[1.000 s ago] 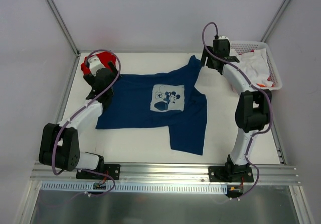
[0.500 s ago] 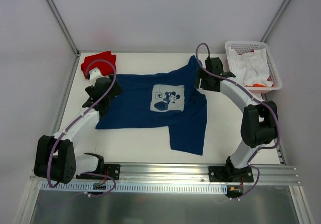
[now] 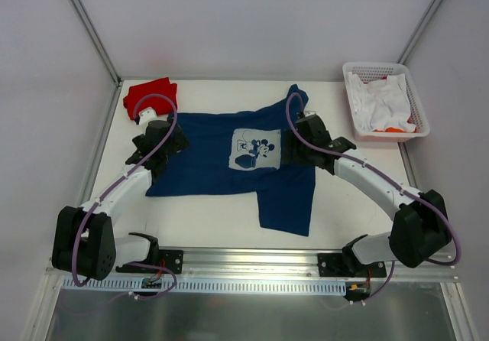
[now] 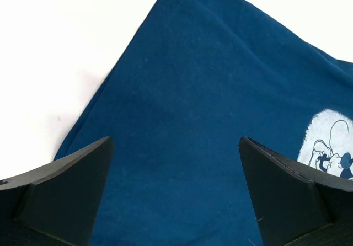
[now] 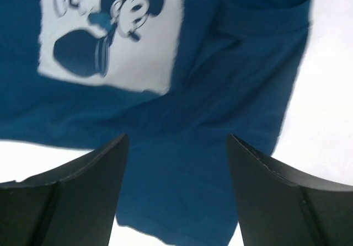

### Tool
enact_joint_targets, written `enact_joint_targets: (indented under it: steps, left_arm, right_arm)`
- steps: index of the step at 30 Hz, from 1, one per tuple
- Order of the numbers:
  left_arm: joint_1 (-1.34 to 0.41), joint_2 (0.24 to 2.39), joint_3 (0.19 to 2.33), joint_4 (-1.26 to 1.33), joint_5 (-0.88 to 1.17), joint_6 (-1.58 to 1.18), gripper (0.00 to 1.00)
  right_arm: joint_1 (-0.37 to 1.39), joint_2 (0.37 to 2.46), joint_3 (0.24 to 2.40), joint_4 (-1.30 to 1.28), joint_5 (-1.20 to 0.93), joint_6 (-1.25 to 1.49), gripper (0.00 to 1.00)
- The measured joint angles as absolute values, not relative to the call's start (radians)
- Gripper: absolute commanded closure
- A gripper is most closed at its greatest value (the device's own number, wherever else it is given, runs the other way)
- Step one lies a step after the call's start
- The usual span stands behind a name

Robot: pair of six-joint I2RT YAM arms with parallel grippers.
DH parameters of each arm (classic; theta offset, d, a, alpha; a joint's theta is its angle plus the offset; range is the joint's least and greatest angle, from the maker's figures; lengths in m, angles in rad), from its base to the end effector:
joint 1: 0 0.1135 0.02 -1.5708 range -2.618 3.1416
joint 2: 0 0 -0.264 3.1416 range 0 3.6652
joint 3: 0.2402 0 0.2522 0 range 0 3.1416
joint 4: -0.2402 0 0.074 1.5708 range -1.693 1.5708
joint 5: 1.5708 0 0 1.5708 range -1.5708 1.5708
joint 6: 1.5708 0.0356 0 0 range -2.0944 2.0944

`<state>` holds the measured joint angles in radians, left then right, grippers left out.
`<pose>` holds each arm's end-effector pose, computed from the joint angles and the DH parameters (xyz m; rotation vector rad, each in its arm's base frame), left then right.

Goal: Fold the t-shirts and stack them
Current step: Flatten out the tshirt

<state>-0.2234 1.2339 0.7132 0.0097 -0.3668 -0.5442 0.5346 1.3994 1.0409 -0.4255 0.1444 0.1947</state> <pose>0.2648 -0.0471 0.2404 -0.5431 1.9729 -0.0963 0.2631 0.1498 0.2667 -0.3281 2.3294 0.1891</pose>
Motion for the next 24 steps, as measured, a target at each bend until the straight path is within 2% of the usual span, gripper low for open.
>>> enact_joint_targets:
  steps: [14,24]
  left_arm:
    - [-0.223,1.234,0.714,-0.010,-0.367,-0.545,0.01]
    - [-0.223,1.232,0.714,-0.017,-0.367,-0.544,0.01]
  right_arm:
    - [0.743,1.351,0.849,-0.419,0.158,0.344,0.26]
    - [0.857,1.457,0.735,-0.273,0.184,0.434,0.28]
